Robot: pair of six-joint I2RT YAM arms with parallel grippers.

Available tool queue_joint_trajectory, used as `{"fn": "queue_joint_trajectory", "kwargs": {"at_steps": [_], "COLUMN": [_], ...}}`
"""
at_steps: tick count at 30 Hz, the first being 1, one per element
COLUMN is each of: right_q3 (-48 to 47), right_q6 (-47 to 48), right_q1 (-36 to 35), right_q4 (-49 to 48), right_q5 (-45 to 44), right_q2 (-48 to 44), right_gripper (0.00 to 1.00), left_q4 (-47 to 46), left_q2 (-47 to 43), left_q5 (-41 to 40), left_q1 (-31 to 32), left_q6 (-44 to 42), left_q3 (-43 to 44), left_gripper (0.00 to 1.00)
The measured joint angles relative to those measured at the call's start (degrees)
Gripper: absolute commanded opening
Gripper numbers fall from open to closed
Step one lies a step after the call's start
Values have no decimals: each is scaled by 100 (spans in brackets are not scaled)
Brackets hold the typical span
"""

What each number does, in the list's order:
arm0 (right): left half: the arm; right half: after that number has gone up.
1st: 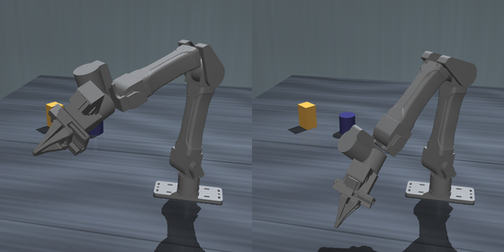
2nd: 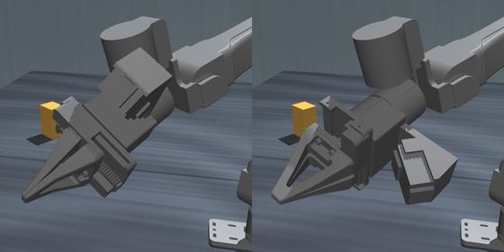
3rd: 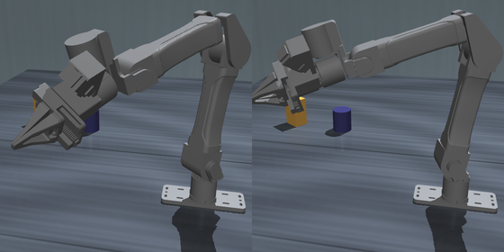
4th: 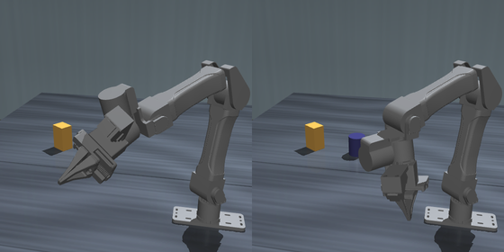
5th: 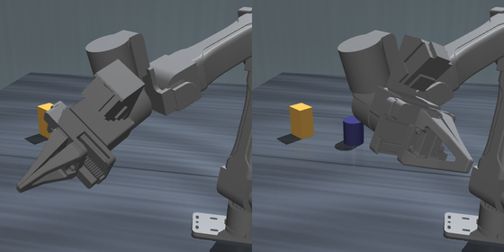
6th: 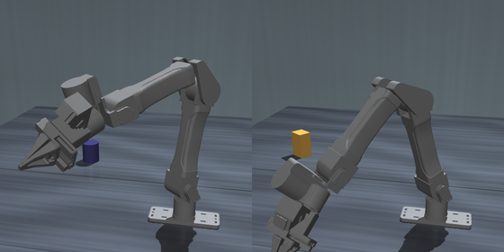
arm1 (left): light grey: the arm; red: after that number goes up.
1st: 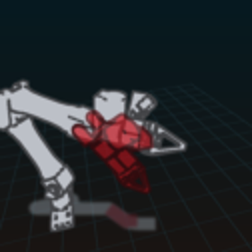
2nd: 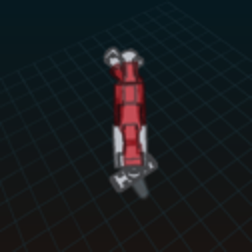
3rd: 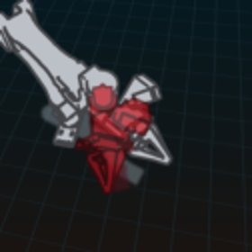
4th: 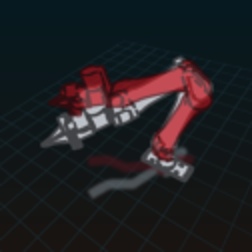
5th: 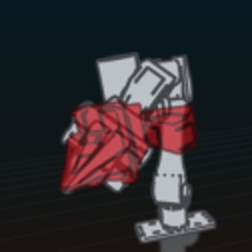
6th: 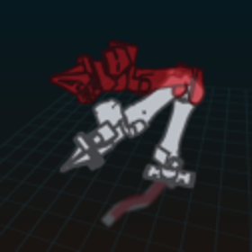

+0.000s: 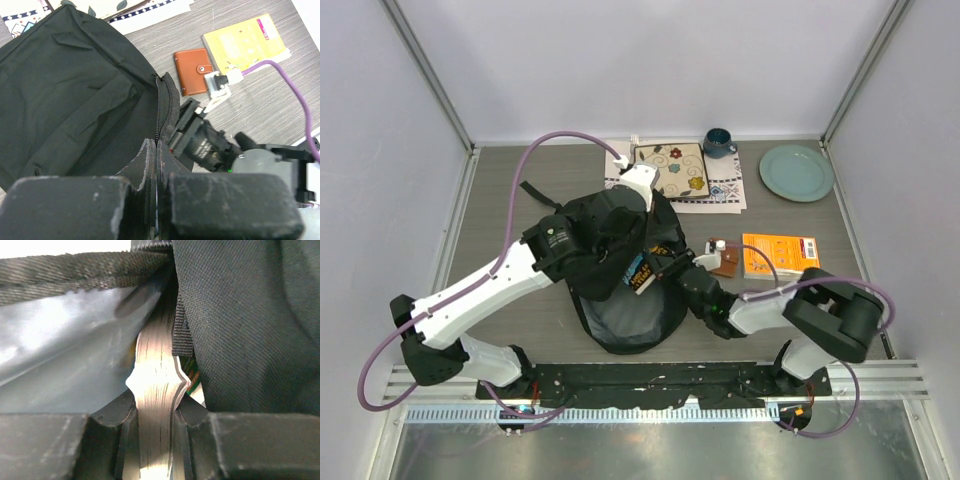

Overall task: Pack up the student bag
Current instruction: Place the book in the student bag.

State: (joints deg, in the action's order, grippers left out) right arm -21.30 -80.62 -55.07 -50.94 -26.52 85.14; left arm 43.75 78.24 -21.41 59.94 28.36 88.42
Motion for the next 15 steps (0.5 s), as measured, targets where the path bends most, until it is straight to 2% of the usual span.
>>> {"fn": "queue_joint_trajectory", "kwargs": {"at_steps": [6, 13, 15], "right_q3": [-938, -1690, -1770], "right_q6": [-214, -636, -660], "right_q1": [-315, -509, -575], "right_q4": [-17, 271, 470], "right_q5": [-861, -1228, -1263], "right_q2": [1108, 1888, 1893], "right_gripper": [4, 10, 23], "left_q4": [-57, -44, -46], "left_q2": [-146, -339, -339], "left_q5": [-4, -31, -31], "left_q1": [0, -2, 0], "left_q6": [20, 22, 24], "left_q3": [-162, -291, -326], "left_gripper": [0, 0, 0]}}
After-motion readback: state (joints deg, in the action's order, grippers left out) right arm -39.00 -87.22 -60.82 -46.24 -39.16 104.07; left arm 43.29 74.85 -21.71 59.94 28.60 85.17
